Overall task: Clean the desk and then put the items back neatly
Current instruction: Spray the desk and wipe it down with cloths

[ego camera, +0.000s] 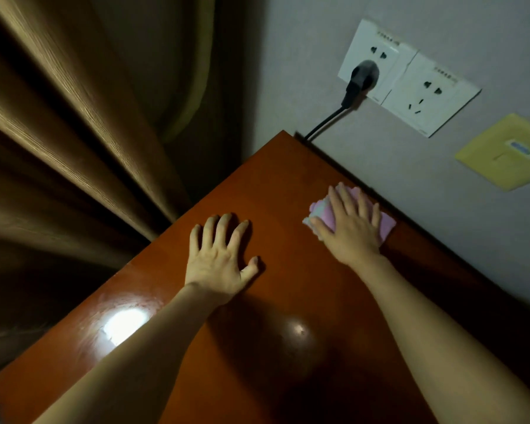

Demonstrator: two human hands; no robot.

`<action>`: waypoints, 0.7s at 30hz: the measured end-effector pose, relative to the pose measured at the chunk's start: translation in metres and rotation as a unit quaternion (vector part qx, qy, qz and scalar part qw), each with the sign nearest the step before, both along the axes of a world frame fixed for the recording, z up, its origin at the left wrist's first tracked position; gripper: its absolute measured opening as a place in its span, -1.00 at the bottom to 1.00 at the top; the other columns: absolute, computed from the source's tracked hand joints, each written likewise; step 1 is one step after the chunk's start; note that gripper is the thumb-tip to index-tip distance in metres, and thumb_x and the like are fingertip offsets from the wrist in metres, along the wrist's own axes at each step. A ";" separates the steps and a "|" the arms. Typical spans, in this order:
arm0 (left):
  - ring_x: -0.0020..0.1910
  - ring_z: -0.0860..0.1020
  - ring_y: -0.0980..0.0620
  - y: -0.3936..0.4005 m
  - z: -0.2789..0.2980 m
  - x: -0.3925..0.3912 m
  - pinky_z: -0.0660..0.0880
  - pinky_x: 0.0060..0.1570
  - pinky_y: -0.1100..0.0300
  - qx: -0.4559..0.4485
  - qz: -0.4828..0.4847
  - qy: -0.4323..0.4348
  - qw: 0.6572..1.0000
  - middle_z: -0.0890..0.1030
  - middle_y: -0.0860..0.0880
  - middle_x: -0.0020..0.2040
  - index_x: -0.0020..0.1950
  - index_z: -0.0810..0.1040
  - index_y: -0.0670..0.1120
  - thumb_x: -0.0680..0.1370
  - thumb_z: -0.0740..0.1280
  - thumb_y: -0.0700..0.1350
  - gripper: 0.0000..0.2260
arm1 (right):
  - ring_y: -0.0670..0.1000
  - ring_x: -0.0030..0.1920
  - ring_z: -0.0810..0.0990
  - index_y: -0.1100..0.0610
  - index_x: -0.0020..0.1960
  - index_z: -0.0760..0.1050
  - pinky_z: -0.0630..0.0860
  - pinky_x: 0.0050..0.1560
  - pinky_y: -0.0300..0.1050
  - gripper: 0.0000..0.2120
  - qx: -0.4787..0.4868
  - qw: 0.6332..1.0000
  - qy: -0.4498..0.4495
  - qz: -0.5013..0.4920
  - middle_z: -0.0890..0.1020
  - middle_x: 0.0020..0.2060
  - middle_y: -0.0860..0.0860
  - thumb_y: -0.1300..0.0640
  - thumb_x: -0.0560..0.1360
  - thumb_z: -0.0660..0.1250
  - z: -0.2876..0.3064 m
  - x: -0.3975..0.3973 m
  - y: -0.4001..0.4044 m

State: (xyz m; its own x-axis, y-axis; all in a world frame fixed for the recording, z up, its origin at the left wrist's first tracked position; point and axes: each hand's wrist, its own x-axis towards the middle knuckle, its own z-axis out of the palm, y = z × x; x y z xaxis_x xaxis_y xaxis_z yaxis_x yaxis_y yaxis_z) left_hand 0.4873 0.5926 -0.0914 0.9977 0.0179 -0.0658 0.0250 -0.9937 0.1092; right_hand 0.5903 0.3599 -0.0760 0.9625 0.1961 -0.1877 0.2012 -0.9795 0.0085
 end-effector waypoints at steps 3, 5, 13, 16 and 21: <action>0.39 0.29 -0.25 -0.001 0.000 0.001 -0.04 0.34 -0.14 0.009 -0.005 0.002 1.000 0.38 -0.17 0.38 0.44 0.32 0.00 0.49 -0.03 0.31 -0.37 | 0.16 0.53 -0.14 0.03 0.56 -0.12 -0.13 0.45 0.28 -0.27 0.015 0.999 -0.006 -0.049 -0.06 0.56 0.01 -0.36 0.53 -0.12 -0.001 0.024 0.032; 0.37 0.32 -0.25 -0.001 0.000 0.000 -0.01 0.33 -0.14 0.013 -0.008 0.001 1.000 0.40 -0.17 0.36 0.42 0.35 -0.01 0.49 0.00 0.30 -0.38 | 0.18 0.53 -0.15 0.03 0.56 -0.14 -0.14 0.45 0.30 -0.27 0.022 0.999 0.000 -0.024 -0.08 0.55 0.02 -0.35 0.53 -0.13 -0.002 0.025 0.055; 0.37 0.27 -0.23 -0.003 -0.003 0.001 0.00 0.34 -0.13 0.007 -0.007 -0.010 1.000 0.39 -0.18 0.37 0.42 0.34 -0.01 0.47 0.02 0.29 -0.38 | 0.05 0.53 -0.21 -0.06 0.55 -0.16 -0.21 0.45 0.17 -0.19 0.005 0.988 0.028 0.152 -0.10 0.55 -0.09 -0.41 0.39 -0.28 0.003 -0.039 0.013; 0.39 0.25 -0.23 -0.002 -0.002 0.000 -0.02 0.35 -0.13 0.001 -0.004 -0.016 1.000 0.37 -0.18 0.38 0.43 0.32 -0.01 0.48 0.01 0.29 -0.38 | 0.05 0.54 -0.14 -0.04 0.56 -0.10 -0.16 0.46 0.18 -0.15 0.002 0.999 0.018 0.046 -0.06 0.55 -0.08 -0.42 0.36 -0.30 0.004 -0.020 -0.017; 0.37 0.30 -0.24 -0.002 0.000 -0.001 0.04 0.34 -0.15 -0.004 -0.003 -0.027 1.000 0.40 -0.18 0.36 0.41 0.36 -0.02 0.49 0.02 0.29 -0.39 | 0.18 0.53 -0.12 0.03 0.56 -0.13 -0.15 0.44 0.31 -0.28 0.033 0.995 0.007 -0.093 -0.07 0.56 0.03 -0.34 0.54 -0.12 -0.001 0.034 0.029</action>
